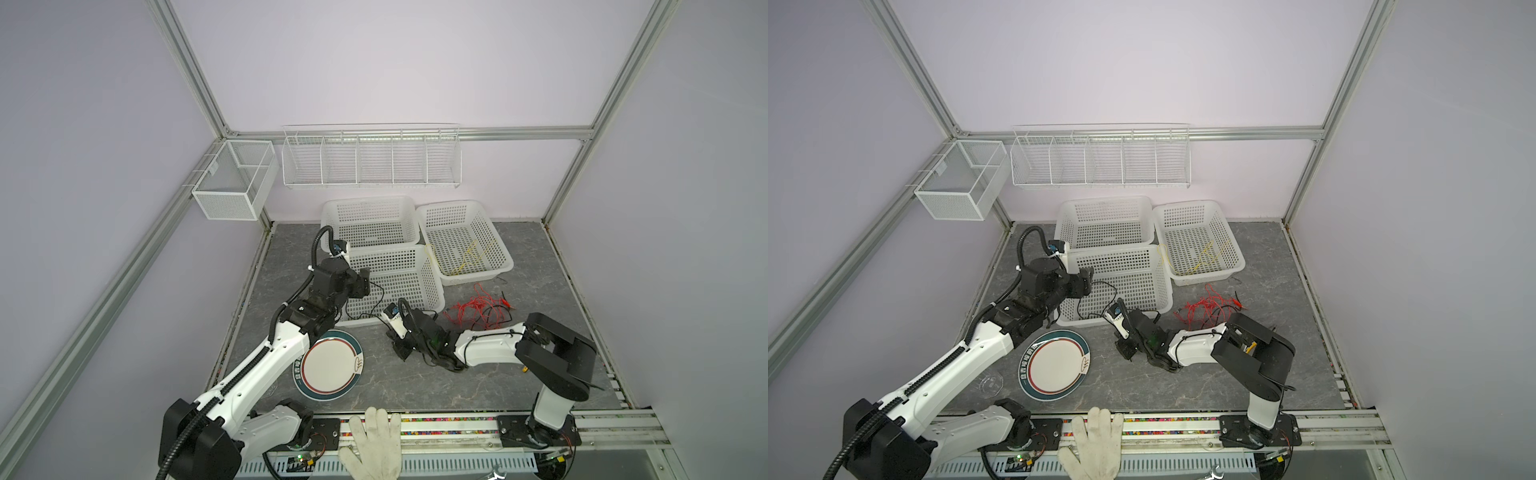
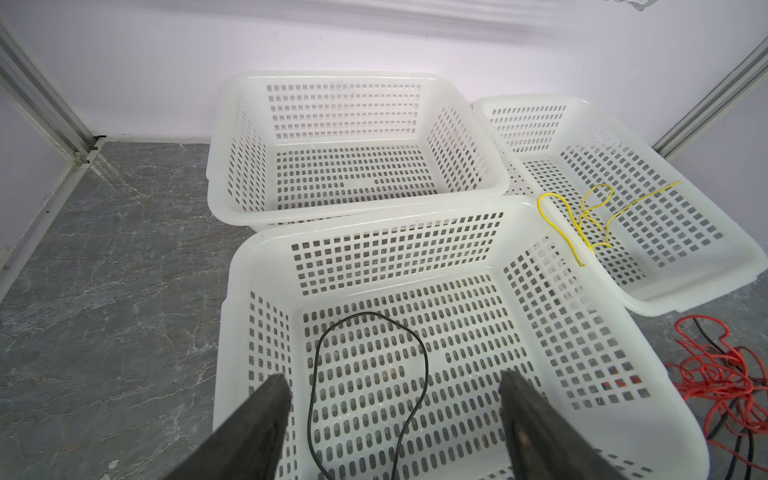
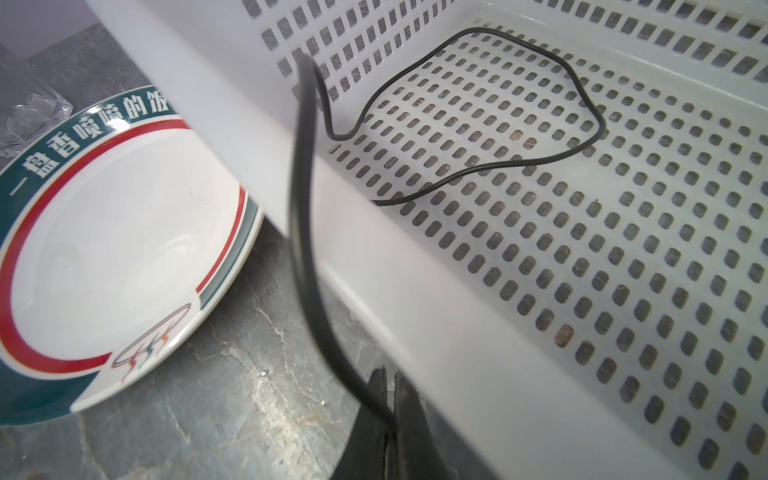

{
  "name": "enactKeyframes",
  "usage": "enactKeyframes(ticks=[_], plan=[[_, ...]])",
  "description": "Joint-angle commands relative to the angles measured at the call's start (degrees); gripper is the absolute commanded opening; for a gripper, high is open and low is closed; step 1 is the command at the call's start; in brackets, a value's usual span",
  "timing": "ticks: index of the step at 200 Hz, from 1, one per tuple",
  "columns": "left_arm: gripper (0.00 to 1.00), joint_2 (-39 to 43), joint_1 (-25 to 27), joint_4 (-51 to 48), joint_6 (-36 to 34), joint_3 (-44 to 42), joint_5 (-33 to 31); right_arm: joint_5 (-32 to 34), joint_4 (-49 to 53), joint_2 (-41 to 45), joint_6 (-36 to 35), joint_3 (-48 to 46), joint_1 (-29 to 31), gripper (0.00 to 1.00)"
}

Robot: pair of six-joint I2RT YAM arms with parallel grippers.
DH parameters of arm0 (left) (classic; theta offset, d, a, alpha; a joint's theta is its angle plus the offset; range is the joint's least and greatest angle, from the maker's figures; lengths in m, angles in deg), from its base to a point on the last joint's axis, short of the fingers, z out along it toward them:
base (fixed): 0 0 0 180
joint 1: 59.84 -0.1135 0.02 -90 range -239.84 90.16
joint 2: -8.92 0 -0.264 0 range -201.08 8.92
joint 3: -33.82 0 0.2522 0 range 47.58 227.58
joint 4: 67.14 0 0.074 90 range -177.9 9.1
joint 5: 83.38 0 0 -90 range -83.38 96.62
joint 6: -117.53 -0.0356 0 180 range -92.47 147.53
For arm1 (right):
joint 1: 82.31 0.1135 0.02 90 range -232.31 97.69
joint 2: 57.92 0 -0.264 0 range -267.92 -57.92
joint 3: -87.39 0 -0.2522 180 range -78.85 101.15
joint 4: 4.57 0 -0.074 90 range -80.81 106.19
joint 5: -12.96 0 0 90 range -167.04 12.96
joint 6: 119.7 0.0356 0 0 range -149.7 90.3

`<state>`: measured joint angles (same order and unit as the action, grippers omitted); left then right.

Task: Untangle the cables
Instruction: 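Lift the black wire over the nearest basket with the right gripper and release it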

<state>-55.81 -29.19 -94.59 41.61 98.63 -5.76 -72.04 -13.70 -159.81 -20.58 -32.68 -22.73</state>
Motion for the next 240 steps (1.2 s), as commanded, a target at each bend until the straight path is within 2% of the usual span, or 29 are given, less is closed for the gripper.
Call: enactKeyframes(ticks=[1, 23, 46, 63, 112, 148, 187, 202, 240], plan=[[0.79, 0.1, 0.0, 0.4, -0.5, -0.4, -0.6, -1.5, 2.8, 4.3, -2.2, 0.0, 0.9, 0.07], [0.79, 1.1, -0.1, 0.3, -0.2, -0.4, -1.3, -3.4, 6.8, 9.3, -3.2, 0.9, 1.0, 0.07], [0.79, 2.9, -0.1, 1.6, 0.8, -1.2, -1.9, -0.8, 12.7, 13.1, -4.0, 3.8, 0.6, 0.07], [0.79, 4.8, -0.1, 2.8, 0.8, -2.0, -1.4, 1.1, 18.4, 13.1, -3.8, 9.8, -0.7, 0.07], [0.79, 10.8, -0.1, 8.6, -1.6, -7.2, 3.9, -3.3, 26.2, 7.3, -1.2, 21.3, -6.3, 0.07], [0.79, 14.3, 0.0, 10.9, -2.5, -9.9, 8.4, -0.9, 29.7, -0.2, -3.0, 26.9, -8.3, 0.08], [0.79, 15.8, 0.0, 11.5, -1.8, -11.1, 9.2, 0.4, 28.4, -5.6, -1.1, 27.9, -11.1, 0.10], [0.79, 15.4, 0.0, 12.0, -1.3, -11.2, 9.8, 0.2, 28.3, -6.5, -0.2, 28.5, -11.7, 0.14], [0.79, 12.4, 0.1, 13.6, -0.7, -10.3, 14.7, 1.9, 27.7, -4.0, -0.7, 26.8, -12.0, 0.32]])
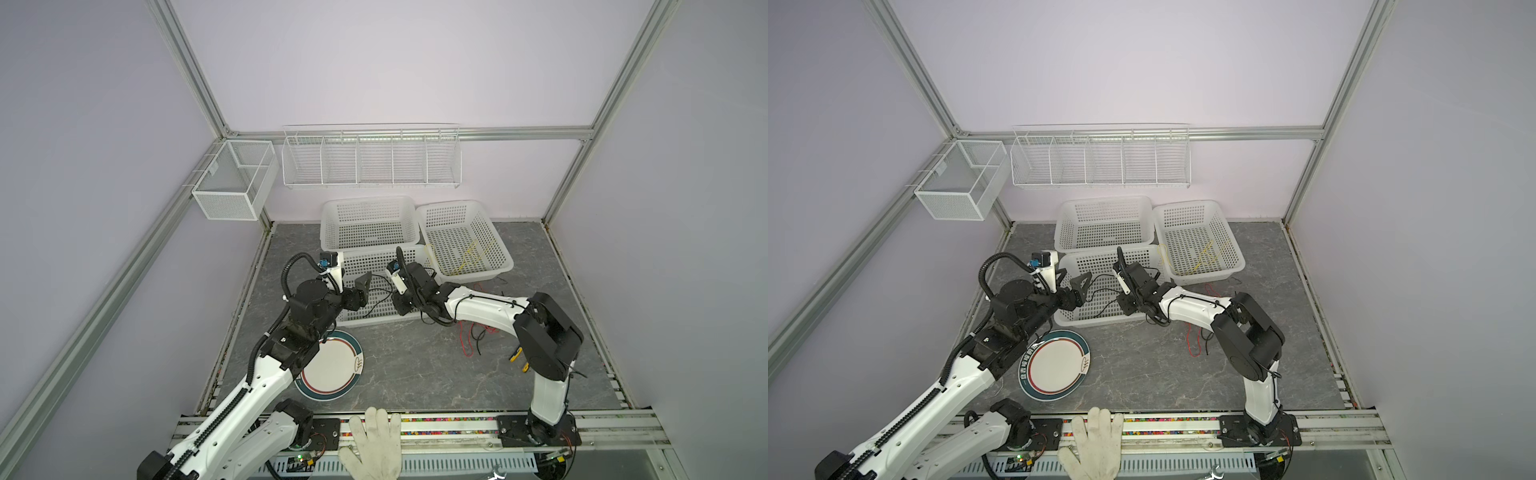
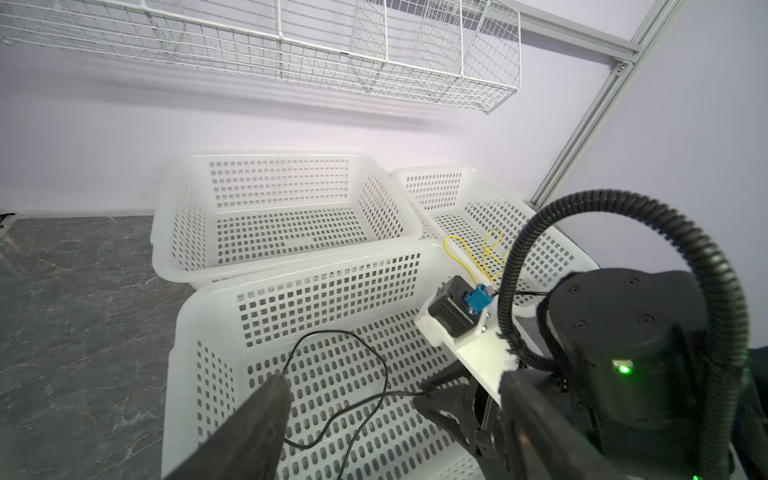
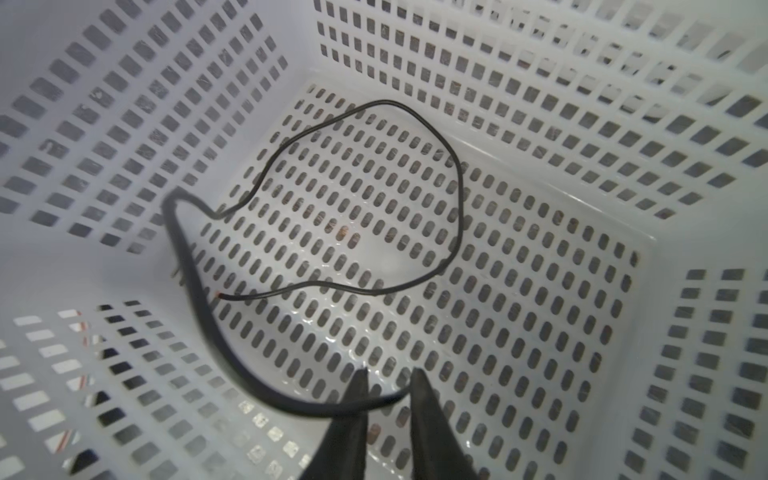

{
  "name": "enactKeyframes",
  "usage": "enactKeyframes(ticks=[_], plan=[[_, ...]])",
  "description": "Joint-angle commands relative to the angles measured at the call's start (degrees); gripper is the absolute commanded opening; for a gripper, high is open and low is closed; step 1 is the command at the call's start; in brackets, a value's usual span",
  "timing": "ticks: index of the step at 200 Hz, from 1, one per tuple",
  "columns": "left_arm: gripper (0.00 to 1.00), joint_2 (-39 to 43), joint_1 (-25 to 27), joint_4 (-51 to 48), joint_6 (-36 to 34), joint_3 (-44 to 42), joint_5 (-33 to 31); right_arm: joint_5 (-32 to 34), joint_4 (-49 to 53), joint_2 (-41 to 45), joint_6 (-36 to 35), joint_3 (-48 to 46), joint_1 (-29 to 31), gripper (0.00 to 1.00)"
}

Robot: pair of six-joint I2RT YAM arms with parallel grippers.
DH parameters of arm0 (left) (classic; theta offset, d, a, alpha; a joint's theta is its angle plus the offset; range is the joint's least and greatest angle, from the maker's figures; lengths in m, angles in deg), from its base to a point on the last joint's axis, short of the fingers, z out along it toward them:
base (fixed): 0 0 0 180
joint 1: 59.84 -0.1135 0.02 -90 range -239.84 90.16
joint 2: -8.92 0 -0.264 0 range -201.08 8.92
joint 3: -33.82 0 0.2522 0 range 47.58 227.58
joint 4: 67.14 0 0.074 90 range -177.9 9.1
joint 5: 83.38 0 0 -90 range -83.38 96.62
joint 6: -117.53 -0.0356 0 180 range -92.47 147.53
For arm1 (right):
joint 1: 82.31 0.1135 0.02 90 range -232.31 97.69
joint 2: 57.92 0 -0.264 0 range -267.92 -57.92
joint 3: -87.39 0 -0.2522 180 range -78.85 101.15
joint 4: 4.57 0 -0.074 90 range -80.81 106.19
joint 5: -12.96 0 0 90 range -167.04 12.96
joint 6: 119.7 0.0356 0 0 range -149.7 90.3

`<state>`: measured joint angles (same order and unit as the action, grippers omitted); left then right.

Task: Untangle the cables
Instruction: 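Lift the black wire over the nearest basket with the right gripper and release it, then lower the right gripper onto the red bundle and grasp a black wire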

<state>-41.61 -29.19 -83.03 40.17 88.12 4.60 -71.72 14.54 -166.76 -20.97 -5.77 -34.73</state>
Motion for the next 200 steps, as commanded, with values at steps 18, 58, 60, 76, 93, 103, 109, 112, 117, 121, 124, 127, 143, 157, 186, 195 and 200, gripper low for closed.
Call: enactKeyframes(ticks=[18, 58, 60, 76, 93, 103, 109, 112, 117, 121, 124, 127, 143, 157, 186, 195, 200], plan=[[0.79, -3.8, 0.6, 2.7, 1.5, 0.8, 5.5, 2.4, -0.2, 5.8, -0.6, -1.8, -0.7, 0.37], [0.79, -8.1, 4.8, 5.0, 0.0, 1.7, 3.8, 3.6, -0.5, 15.5, 0.3, -8.6, -3.0, 0.41], [0.78, -8.2, 5.1, 5.0, -0.4, 1.8, 3.6, 3.7, -0.5, 15.9, 0.4, -9.0, -3.1, 0.41], [0.78, -10.4, 7.5, 4.8, -2.2, 3.1, 2.9, 4.2, 0.3, 18.7, 1.0, -11.2, -3.8, 0.41], [0.78, -12.4, 9.0, 5.1, -2.5, 4.2, 3.0, 5.2, 1.9, 21.5, 1.7, -12.9, -4.4, 0.42], [0.78, -13.5, 9.5, 5.7, -2.5, 4.5, 3.5, 6.0, 3.0, 23.2, 1.9, -13.8, -4.7, 0.42], [0.78, -14.0, 9.6, 6.4, -2.3, 4.5, 3.9, 7.0, 3.5, 24.3, 2.1, -14.3, -4.9, 0.43], [0.78, -14.3, 9.8, 6.8, -2.2, 4.6, 4.1, 7.4, 3.7, 24.9, 2.1, -14.6, -5.0, 0.44], [0.78, -14.7, 9.9, 7.4, -2.1, 4.6, 4.5, 7.8, 4.1, 26.0, 2.2, -15.3, -5.1, 0.44], [0.78, -15.0, 10.1, 7.7, -2.0, 4.6, 4.8, 8.2, 4.4, 26.7, 2.3, -15.7, -5.4, 0.45], [0.78, -15.2, 10.2, 7.9, -2.0, 4.7, 4.9, 8.7, 4.8, 27.5, 2.4, -16.1, -5.5, 0.45], [0.78, -15.5, 10.3, 7.9, -2.1, 4.7, 5.0, 9.1, 5.2, 28.1, 2.7, -16.4, -5.8, 0.46], [0.78, -16.5, 10.9, 8.0, -2.3, 5.2, 5.2, 10.2, 7.2, 31.9, 3.9, -18.1, -7.5, 0.48], [0.78, -17.3, 11.4, 7.8, -2.1, 5.7, 5.2, 11.6, 9.9, 35.5, 5.5, -20.0, -9.7, 0.49], [0.78, -18.8, 12.5, 9.5, -2.1, 5.9, 5.3, 13.7, 13.9, 40.3, 7.7, -25.2, -16.0, 0.50], [0.78, -19.4, 12.7, 9.9, -1.9, 6.2, 5.3, 13.4, 15.7, 40.9, 8.6, -26.1, -18.3, 0.50], [0.77, -19.8, 12.8, 10.0, -2.0, 6.4, 5.3, 13.0, 16.6, 41.3, 8.9, -26.7, -19.5, 0.50]])
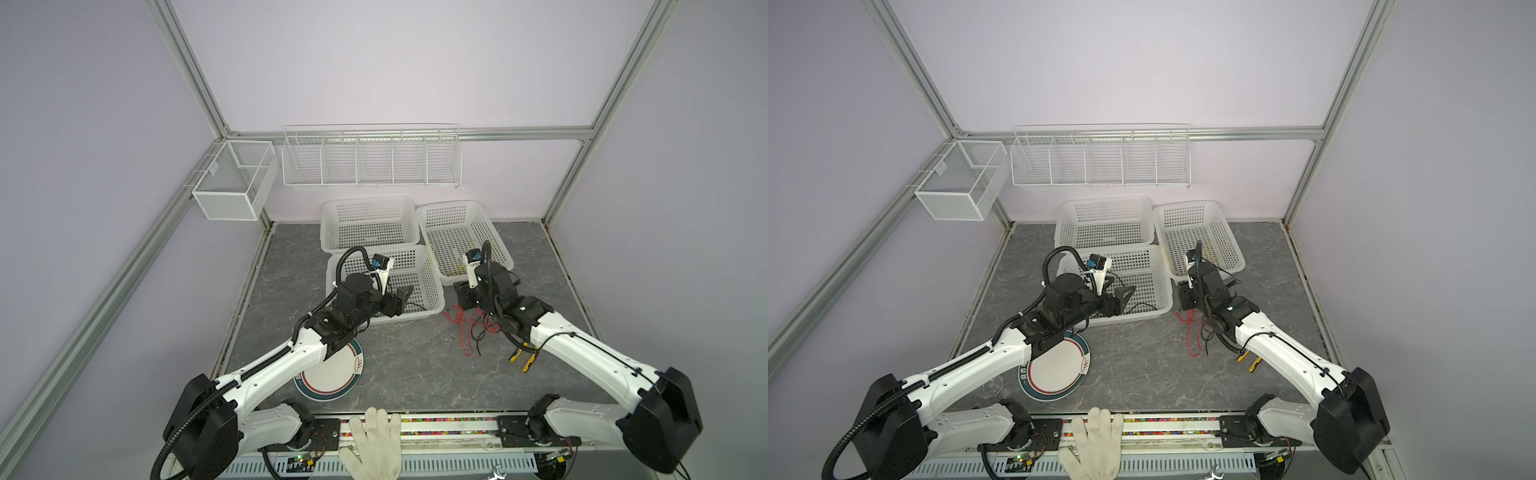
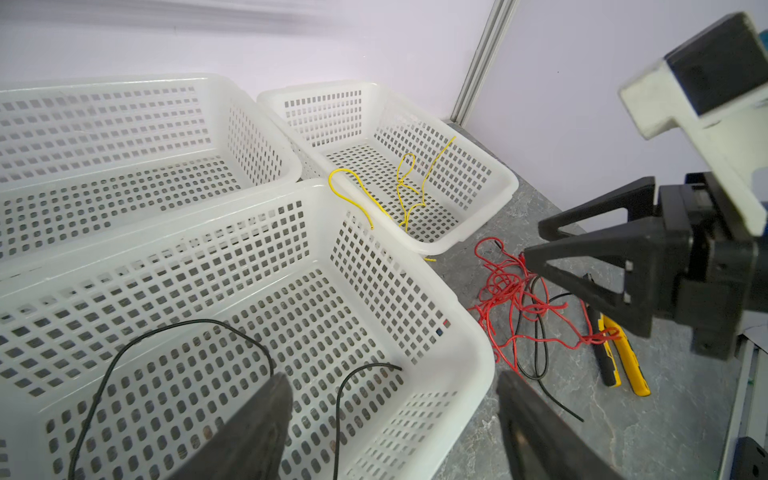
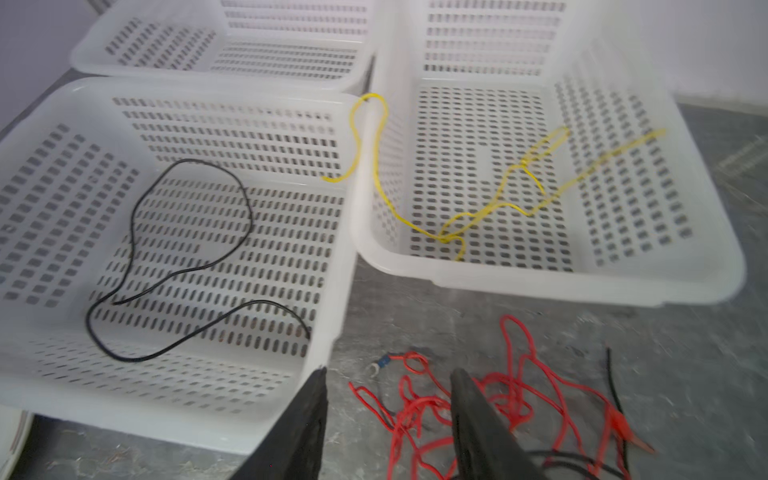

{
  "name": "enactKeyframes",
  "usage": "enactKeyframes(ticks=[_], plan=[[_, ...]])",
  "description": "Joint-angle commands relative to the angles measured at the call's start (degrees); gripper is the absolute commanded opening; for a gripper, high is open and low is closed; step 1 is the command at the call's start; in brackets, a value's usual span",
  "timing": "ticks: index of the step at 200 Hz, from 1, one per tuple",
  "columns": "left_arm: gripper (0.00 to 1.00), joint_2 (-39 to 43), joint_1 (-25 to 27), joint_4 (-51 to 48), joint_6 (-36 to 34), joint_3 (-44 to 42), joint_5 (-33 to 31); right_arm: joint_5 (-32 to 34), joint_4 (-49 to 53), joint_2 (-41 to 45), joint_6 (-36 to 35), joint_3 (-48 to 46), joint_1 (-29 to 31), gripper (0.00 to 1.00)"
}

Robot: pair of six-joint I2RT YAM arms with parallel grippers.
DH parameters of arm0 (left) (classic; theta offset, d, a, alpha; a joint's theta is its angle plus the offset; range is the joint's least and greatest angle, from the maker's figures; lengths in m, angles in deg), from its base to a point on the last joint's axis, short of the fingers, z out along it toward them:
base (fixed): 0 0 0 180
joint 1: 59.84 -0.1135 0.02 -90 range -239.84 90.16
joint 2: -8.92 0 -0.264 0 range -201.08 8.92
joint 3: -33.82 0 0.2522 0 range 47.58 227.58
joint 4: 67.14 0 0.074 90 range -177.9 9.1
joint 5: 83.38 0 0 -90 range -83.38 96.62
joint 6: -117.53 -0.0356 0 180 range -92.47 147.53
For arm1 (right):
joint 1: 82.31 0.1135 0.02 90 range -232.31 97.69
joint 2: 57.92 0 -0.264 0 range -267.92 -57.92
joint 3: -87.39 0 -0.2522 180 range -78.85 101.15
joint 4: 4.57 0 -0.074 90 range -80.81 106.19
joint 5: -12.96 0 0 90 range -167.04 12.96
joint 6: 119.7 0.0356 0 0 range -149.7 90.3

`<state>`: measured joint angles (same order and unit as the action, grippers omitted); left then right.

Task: Untangle the cables
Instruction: 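Lower the right gripper onto the red bundle and grasp a black wire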

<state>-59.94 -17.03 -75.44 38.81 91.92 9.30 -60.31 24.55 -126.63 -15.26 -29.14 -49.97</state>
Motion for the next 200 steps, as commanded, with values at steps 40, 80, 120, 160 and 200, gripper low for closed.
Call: enactKeyframes(ticks=[40, 80, 120, 160, 200], plan=[[0.76, -4.5, 2.3, 3.2, -0.4, 3.9, -0.9, -1.6, 10.6, 4.3, 5.7, -7.8, -11.8, 0.50], [0.75, -7.1, 3.0, 3.2, 0.4, 5.2, -1.2, 0.8, 13.7, 7.6, 7.5, -10.7, -15.8, 0.52], [0.75, -8.2, 3.5, 3.3, 0.4, 5.6, -0.9, 0.1, 13.8, 9.1, 7.3, -11.8, -19.5, 0.50], [0.75, -8.1, 3.6, 3.3, 0.4, 5.7, -1.0, -6.7, 10.7, 4.1, 6.4, -11.4, -23.5, 0.40], [0.75, -8.0, 3.7, 3.4, 0.2, 5.3, -1.8, -9.9, 8.7, -0.3, 6.2, -10.7, -23.6, 0.36]])
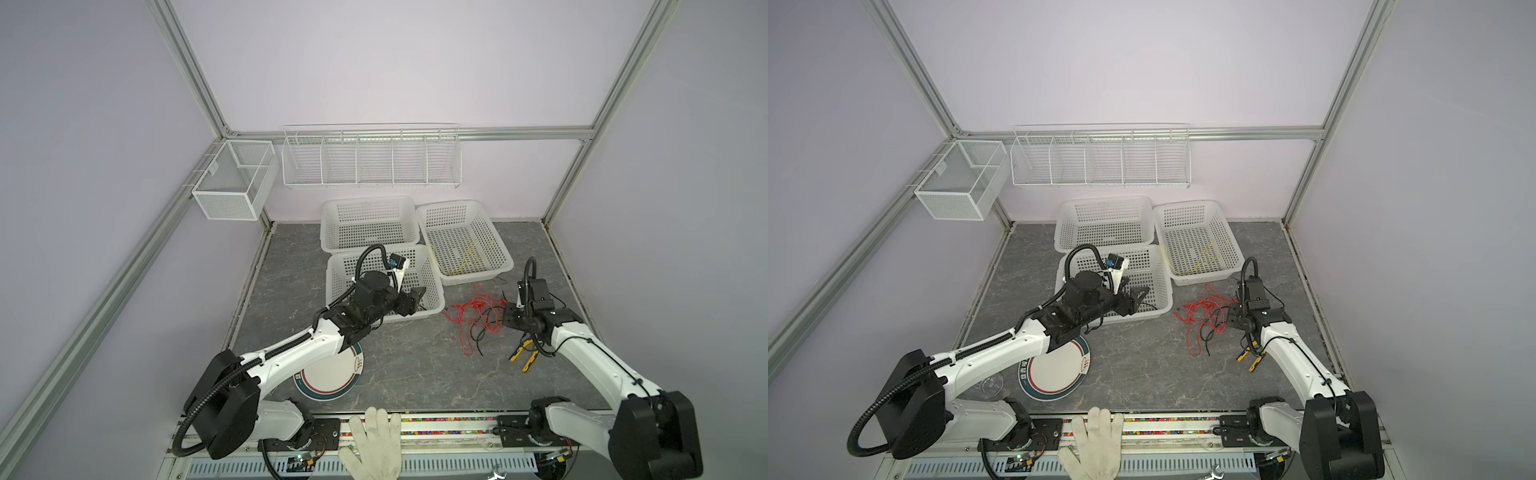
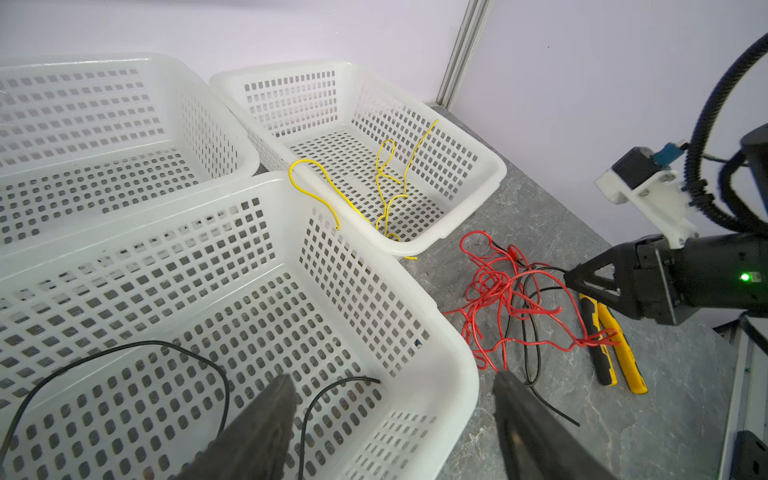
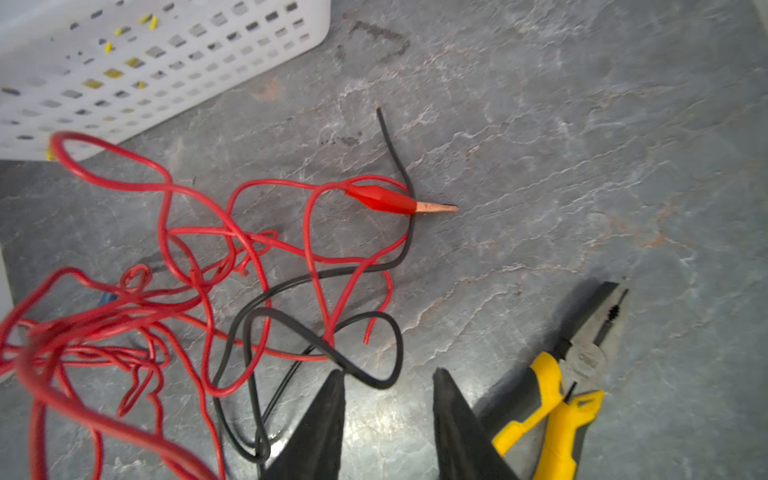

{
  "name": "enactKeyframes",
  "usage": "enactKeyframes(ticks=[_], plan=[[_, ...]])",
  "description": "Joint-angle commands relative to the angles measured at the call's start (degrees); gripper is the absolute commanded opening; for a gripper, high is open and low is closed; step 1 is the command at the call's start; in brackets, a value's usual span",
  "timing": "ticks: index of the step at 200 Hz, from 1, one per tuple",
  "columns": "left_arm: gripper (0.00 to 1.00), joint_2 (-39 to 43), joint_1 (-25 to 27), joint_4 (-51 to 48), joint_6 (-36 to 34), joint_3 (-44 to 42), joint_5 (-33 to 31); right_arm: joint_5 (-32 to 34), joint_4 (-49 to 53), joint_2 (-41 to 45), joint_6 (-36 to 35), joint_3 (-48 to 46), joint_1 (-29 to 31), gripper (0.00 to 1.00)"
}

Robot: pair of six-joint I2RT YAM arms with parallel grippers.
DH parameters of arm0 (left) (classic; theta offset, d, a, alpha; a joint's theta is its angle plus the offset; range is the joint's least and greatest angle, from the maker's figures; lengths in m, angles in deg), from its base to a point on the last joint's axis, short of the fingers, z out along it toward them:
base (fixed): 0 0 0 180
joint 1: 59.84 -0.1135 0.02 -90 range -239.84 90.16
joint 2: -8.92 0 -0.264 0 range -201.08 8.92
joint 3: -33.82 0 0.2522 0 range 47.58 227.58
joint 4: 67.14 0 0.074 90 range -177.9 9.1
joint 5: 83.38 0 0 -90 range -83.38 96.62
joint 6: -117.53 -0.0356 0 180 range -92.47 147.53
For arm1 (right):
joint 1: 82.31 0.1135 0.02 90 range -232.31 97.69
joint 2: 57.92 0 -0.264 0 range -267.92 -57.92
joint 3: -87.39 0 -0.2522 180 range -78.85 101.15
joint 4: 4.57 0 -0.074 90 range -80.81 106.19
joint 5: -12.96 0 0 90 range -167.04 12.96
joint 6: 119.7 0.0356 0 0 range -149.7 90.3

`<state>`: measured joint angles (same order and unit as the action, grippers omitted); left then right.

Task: Untangle the cables
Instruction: 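Lower the right gripper onto the red bundle and grasp a black wire, then lift the black wire with the right gripper while the left gripper grasps it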

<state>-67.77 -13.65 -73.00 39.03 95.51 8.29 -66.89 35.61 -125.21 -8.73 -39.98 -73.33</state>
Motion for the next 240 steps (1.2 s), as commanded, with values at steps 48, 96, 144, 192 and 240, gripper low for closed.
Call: enactKeyframes(ticks=[48, 96, 144, 192, 240], plan=[[0.75, -0.1, 0.4, 0.9, -0.3, 1.9, -0.6, -3.9, -2.6, -3.6, -0.8, 1.6, -0.2, 0.14], [0.74, -0.3, 0.4, 0.9, -1.0, 2.4, -0.3, 7.2, 4.2, 1.0, -3.3, 6.4, 7.9, 0.06], [0.73, -1.4, 0.5, 0.6, -1.6, 3.9, 0.8, 10.7, 8.3, 7.3, -5.3, 11.0, 13.4, 0.06], [0.69, -1.4, 0.5, 0.8, -2.9, 4.4, 1.7, 5.7, 7.2, 17.7, -8.8, 13.1, 14.8, 0.06], [0.69, -2.9, 1.8, 2.2, -5.4, 9.1, 3.5, -2.5, 3.6, 26.4, -11.2, 13.9, 14.8, 0.06]])
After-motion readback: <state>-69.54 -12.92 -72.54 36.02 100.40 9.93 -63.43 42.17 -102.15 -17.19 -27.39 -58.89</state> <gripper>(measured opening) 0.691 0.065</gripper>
